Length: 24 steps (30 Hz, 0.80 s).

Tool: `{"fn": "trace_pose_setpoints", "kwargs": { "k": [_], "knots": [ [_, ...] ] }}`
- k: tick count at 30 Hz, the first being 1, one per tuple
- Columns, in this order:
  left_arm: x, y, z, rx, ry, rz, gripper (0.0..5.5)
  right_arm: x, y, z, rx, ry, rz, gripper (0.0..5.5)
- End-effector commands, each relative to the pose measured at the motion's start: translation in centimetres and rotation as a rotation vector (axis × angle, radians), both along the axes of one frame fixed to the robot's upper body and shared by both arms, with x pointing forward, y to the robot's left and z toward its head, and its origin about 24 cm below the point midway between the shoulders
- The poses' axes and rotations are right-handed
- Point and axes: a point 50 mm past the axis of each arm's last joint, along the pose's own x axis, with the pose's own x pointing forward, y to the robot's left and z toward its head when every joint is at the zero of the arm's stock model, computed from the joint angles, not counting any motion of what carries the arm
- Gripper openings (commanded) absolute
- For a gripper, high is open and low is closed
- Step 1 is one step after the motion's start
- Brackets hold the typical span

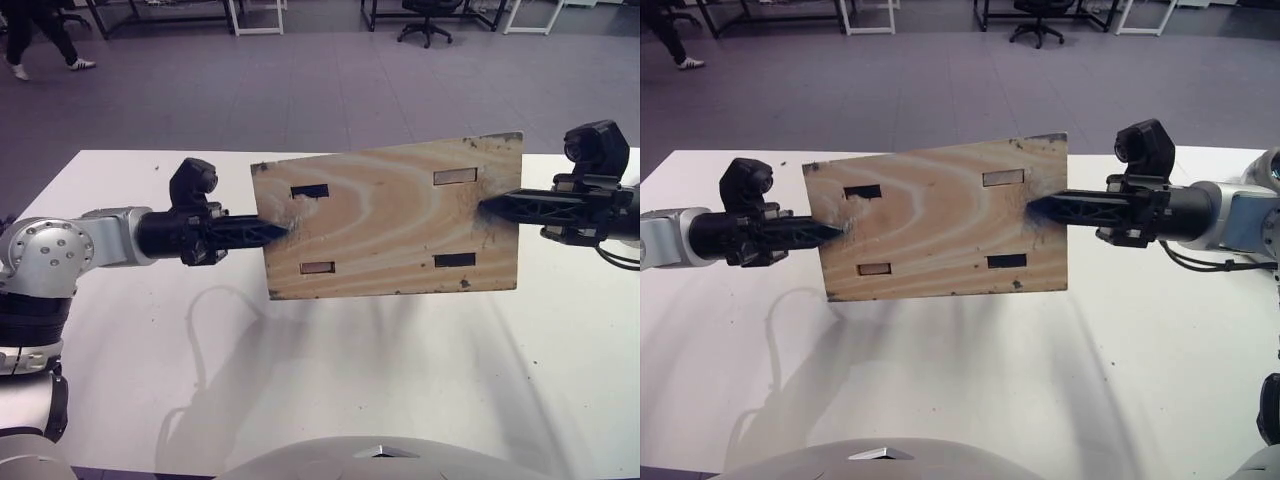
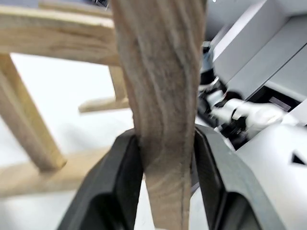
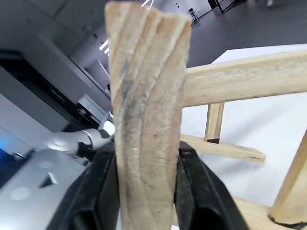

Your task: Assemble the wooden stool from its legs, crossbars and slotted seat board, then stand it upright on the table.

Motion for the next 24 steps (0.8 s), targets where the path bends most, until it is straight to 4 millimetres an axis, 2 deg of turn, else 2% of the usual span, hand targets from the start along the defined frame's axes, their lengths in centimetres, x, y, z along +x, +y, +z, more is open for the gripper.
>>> {"fn": "trace_pose_setpoints", "kwargs": {
  "k": [1,3,5,8,11,15,19,20,22,24],
  "knots": [
    [-1.6,-4.1,9.4,-0.211,-0.184,-0.376,1.31,-3.1,3.7,6.3,0.154,0.038,0.535,1.33],
    [-1.3,-3.8,10.7,-0.202,-0.147,-0.456,1.31,-3.7,3.0,7.5,0.17,0.163,0.64,1.33],
    [-1.5,-2.7,10.2,-0.162,-0.039,-0.519,1.31,-4.2,2.4,7.6,0.19,0.299,0.68,1.34],
    [-1.8,-0.9,6.6,-0.135,0.214,-0.538,1.31,-3.8,2.0,5.1,0.229,0.476,0.657,1.34],
    [-3.0,0.4,2.5,-0.126,0.385,-0.481,1.31,-2.3,2.3,0.7,0.233,0.558,0.545,1.34],
    [-2.6,0.9,-1.9,-0.13,0.431,-0.225,1.43,-0.9,2.2,-4.5,0.295,0.54,0.329,1.4],
    [-1.5,0.1,-3.7,-0.141,0.418,-0.067,1.65,-0.1,2.3,-8.1,0.315,0.511,0.083,1.52],
    [-0.9,-0.1,-3.8,-0.145,0.421,-0.035,1.66,0.0,2.4,-8.7,0.319,0.503,0.03,2.0],
    [0.4,-0.5,-4.0,-0.15,0.43,0.037,2.31,0.5,2.6,-9.0,0.341,0.474,-0.061,2.46],
    [1.8,-0.5,-3.8,-0.169,0.445,0.099,2.66,1.2,2.5,-8.9,0.367,0.44,-0.148,2.87]
  ]
}}
